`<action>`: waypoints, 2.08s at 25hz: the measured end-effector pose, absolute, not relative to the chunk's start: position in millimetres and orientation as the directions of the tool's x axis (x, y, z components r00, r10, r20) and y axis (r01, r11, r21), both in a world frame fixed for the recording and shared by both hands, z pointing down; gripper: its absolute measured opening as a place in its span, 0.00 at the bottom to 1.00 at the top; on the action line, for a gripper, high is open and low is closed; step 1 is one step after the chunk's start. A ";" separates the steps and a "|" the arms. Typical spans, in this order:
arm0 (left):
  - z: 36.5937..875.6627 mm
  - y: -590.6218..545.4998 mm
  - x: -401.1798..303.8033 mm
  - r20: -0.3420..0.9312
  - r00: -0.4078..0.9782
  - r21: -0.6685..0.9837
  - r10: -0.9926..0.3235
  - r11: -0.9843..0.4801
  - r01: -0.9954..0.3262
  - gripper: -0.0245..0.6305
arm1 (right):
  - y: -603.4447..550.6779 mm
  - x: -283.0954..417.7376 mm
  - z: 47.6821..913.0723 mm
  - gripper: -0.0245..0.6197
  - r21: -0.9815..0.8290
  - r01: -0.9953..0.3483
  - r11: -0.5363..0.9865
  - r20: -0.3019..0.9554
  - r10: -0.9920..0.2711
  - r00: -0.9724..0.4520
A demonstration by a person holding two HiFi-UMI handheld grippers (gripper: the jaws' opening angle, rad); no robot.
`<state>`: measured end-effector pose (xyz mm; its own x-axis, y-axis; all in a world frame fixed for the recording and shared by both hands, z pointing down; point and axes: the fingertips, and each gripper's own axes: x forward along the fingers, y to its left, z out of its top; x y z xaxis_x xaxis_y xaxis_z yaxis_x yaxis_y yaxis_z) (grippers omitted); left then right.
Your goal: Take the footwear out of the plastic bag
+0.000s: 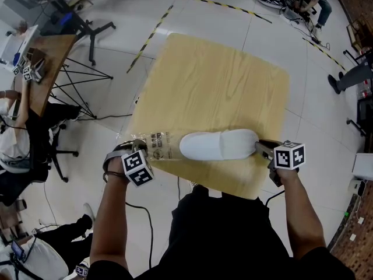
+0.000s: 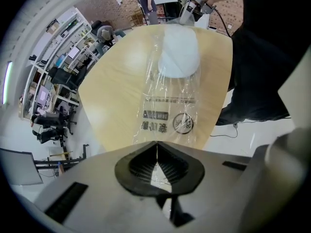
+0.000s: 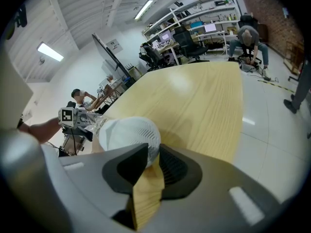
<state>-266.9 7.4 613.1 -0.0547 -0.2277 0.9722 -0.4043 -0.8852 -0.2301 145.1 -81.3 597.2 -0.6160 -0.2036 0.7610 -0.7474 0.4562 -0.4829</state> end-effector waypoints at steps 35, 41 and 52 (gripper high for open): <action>499.5 -140.8 -264.4 0.874 -0.056 -0.434 -0.483 -0.722 -0.539 0.05 | -75.4 143.9 596.1 0.15 -0.506 -0.746 0.432 0.735 -0.237 -0.636; 485.0 -174.5 -211.4 0.864 0.008 -0.430 -0.503 -0.746 -0.508 0.05 | -75.6 142.6 595.1 0.15 -0.514 -0.741 0.431 0.726 -0.242 -0.644; 557.3 -164.7 -68.8 0.919 0.196 -0.219 -0.341 -0.858 -0.465 0.05 | -71.4 145.3 596.4 0.15 -0.530 -0.741 0.413 0.718 -0.247 -0.651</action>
